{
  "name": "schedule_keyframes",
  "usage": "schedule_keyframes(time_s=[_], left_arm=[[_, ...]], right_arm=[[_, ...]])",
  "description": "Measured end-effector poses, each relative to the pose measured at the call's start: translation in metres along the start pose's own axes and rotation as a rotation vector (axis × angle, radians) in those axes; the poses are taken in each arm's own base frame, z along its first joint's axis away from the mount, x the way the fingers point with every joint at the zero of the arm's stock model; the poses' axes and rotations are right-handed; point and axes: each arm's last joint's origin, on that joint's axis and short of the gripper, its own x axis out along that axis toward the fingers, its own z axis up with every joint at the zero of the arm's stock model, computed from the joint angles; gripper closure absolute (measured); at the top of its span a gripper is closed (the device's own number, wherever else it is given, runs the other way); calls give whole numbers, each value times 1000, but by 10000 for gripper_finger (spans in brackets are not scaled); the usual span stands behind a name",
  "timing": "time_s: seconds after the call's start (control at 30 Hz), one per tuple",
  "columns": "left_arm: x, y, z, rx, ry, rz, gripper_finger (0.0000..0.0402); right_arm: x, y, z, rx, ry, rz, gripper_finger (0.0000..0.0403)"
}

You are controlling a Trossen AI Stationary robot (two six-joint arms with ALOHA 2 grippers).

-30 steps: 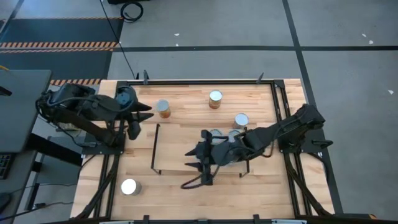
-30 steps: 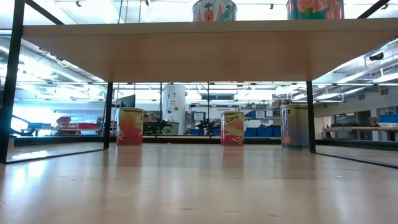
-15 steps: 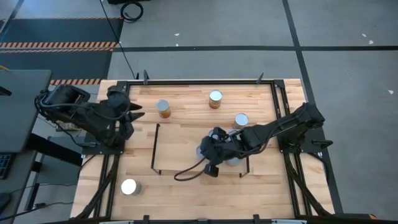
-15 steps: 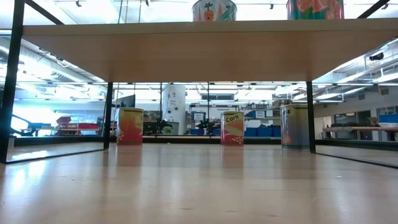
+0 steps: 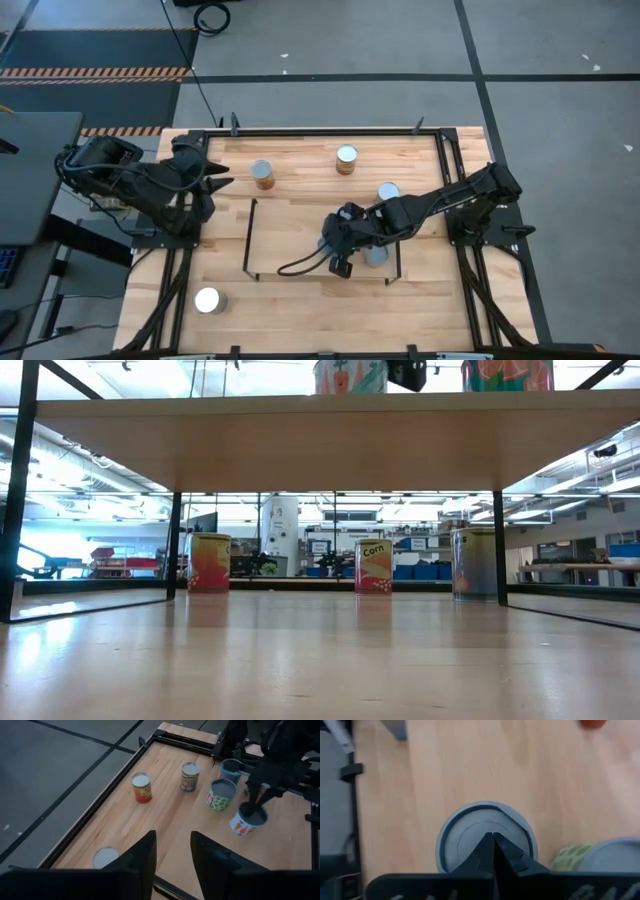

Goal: Pick and place cans onto a shelf
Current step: Put the small canned carrots on the shelf

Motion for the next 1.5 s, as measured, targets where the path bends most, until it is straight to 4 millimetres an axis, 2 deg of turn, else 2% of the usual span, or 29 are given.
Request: schedule_keyframes(time_s=[0.27, 0.53, 0.87, 1.5], left_arm=[[0, 0, 0, -10, 0, -1, 276], [0, 0, 0, -8, 3, 0, 276], [0, 0, -1, -6, 20, -19, 276], [-1, 2, -1, -12, -1, 7, 276]], right_arm=[[-5, 5, -10, 138, 100, 39, 400], [-27, -5, -19, 203, 144, -38, 400], [-17, -12, -7, 164, 94, -28, 400], [-21, -7, -12, 160, 144, 31, 400]])
